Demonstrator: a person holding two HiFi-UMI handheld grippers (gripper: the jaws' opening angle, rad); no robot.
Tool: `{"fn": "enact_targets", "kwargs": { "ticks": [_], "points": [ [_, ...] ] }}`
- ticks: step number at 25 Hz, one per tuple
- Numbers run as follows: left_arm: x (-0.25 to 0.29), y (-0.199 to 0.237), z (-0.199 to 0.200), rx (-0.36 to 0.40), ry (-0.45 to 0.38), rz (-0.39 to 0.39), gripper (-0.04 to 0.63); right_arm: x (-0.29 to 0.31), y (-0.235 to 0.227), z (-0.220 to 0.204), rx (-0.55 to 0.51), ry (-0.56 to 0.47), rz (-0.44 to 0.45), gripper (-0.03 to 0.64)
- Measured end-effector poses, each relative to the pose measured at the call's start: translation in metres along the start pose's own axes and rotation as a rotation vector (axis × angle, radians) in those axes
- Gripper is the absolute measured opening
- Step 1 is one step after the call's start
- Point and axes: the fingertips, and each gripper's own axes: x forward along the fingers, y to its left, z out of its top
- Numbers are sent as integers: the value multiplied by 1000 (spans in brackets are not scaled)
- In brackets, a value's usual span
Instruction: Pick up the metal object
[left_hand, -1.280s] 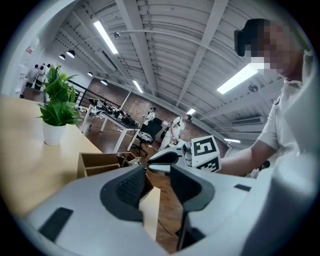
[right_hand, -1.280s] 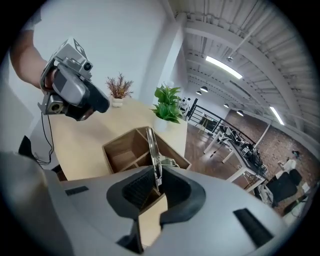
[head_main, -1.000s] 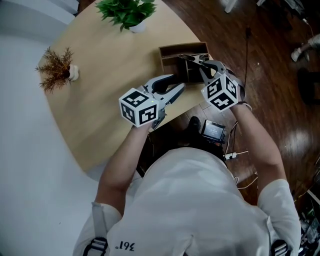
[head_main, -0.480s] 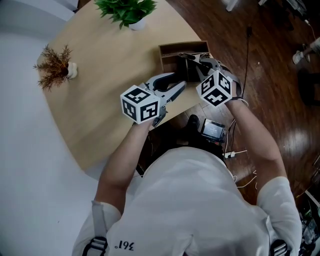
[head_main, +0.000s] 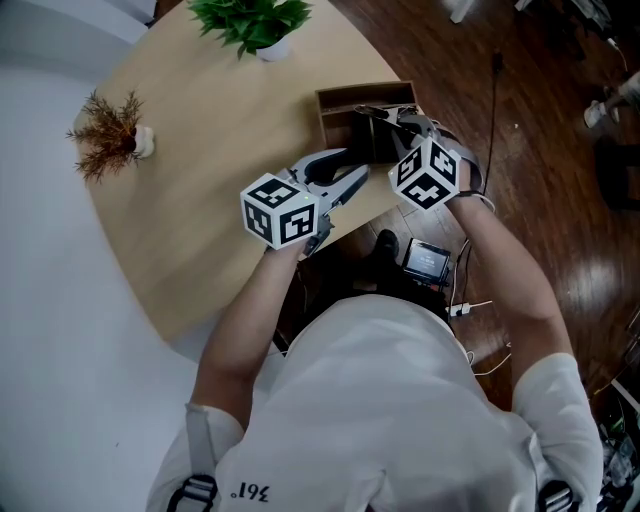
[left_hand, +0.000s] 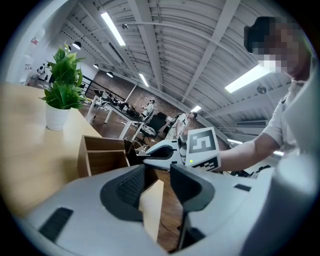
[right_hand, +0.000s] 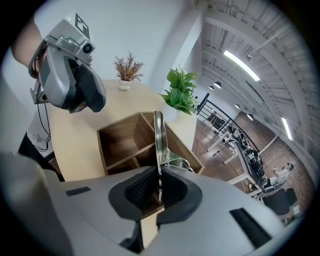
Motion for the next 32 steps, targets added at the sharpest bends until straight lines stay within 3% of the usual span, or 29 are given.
{"fn": "enact_targets", "kwargs": {
  "ticks": [13,24,27,32],
  "points": [
    [-22,-10,17,17,-69,25,138,-16,-6,7,59,-36,-36,5],
    [-31,-32,40,53,-144,-3,137,-55,-18,27,93,-111,-98,5],
    [-34,-39,46,68,-165,-9,74,-65,-21,31,95,-124,-111,5],
    [-39,-49,55,93,-183,-27,74,-78,-25,32,114,-136,-130,5]
  ]
}}
